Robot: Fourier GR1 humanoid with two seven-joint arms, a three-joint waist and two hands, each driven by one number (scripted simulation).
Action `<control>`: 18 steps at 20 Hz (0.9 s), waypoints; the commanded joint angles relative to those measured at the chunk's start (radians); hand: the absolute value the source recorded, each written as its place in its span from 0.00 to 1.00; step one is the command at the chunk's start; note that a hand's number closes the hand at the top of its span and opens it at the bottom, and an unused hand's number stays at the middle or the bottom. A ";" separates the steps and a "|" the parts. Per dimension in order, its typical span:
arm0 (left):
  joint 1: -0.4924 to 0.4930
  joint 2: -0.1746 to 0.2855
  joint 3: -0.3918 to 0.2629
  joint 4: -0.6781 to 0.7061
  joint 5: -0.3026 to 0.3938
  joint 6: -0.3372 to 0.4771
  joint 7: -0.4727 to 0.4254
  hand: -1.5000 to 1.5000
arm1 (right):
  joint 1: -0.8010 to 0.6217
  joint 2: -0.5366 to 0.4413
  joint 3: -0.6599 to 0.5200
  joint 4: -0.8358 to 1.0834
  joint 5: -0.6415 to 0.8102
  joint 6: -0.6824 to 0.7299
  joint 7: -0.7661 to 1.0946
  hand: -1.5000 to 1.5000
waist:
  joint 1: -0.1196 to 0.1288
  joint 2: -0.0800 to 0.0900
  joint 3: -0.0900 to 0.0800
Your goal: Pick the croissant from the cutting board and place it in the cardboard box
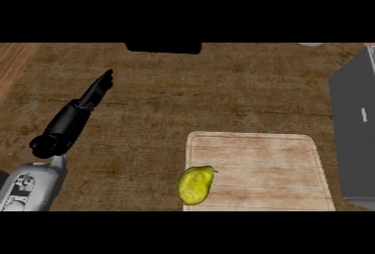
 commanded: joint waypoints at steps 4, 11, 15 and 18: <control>-0.027 -0.023 -0.009 0.002 -0.016 0.008 0.022 0.50 | -0.139 -0.007 0.145 0.299 0.187 0.067 -0.255 0.00 | -0.003 -0.001 0.001; -0.041 -0.015 0.018 0.020 -0.009 0.002 0.022 0.50 | -0.274 0.058 0.097 0.400 0.044 0.177 -0.452 0.00 | -0.019 -0.003 0.001; -0.013 -0.015 0.004 -0.001 -0.025 0.011 0.028 0.50 | -0.280 0.211 -0.014 0.468 -0.236 0.308 -0.354 0.00 | -0.025 -0.009 0.003; -0.002 -0.013 0.007 0.008 -0.030 0.013 0.008 0.50 | -0.294 0.247 -0.075 0.555 -0.384 0.406 -0.233 0.00 | -0.030 -0.007 0.001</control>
